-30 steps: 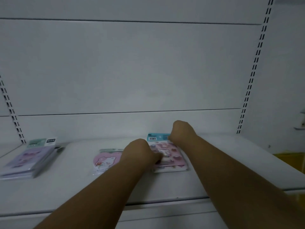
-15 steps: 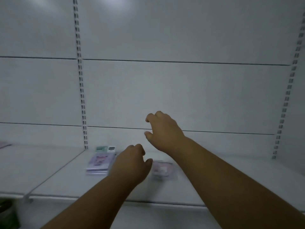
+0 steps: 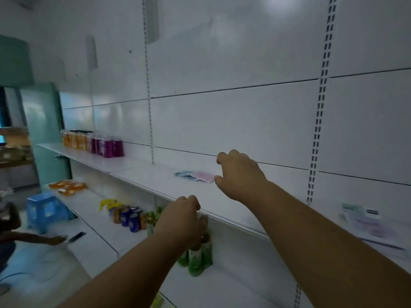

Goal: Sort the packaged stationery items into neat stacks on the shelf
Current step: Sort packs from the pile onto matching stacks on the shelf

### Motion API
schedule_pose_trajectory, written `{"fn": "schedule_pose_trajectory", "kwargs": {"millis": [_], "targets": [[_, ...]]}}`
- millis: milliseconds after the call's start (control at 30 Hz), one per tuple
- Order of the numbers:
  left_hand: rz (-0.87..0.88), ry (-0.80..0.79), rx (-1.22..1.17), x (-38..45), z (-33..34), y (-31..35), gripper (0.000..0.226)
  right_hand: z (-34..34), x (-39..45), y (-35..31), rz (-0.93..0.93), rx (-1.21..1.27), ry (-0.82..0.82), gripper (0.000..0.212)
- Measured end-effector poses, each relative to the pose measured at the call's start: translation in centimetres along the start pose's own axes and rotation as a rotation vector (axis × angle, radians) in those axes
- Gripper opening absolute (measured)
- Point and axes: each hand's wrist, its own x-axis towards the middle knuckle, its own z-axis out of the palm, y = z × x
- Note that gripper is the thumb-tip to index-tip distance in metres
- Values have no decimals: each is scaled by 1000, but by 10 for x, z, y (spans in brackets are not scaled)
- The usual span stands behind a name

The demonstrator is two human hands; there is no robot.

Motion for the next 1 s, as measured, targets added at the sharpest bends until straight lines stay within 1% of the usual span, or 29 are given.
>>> {"fn": "schedule_pose_trajectory", "kwargs": {"millis": [67,167,300,433,600,700,867,933,1000], "targets": [[-10,1,11,20,-3,-35,36,21,27,-19,1,2,-2,40],[-27,4,-21,59,4,-71,37,52,64,-33,-2,1,-17,41],[9,20,-26,123,27,-98,42,91,116,-32,-6,-35,4,40],[49,1,-2,192,46,-115,42,121,171,-25,14,-51,-2,38],[156,-42,-39,268,77,-129,39,155,216,-15,78,-102,-48,40],[236,-65,-47,308,100,-133,38,173,228,-9,151,-129,-75,39],[454,-103,114,361,130,-128,41,194,236,-11,314,-171,-64,38],[546,-141,177,376,140,-126,44,200,239,-12,381,-197,-65,38],[627,-196,208,388,151,-126,42,205,240,-14,443,-206,-56,38]]}}
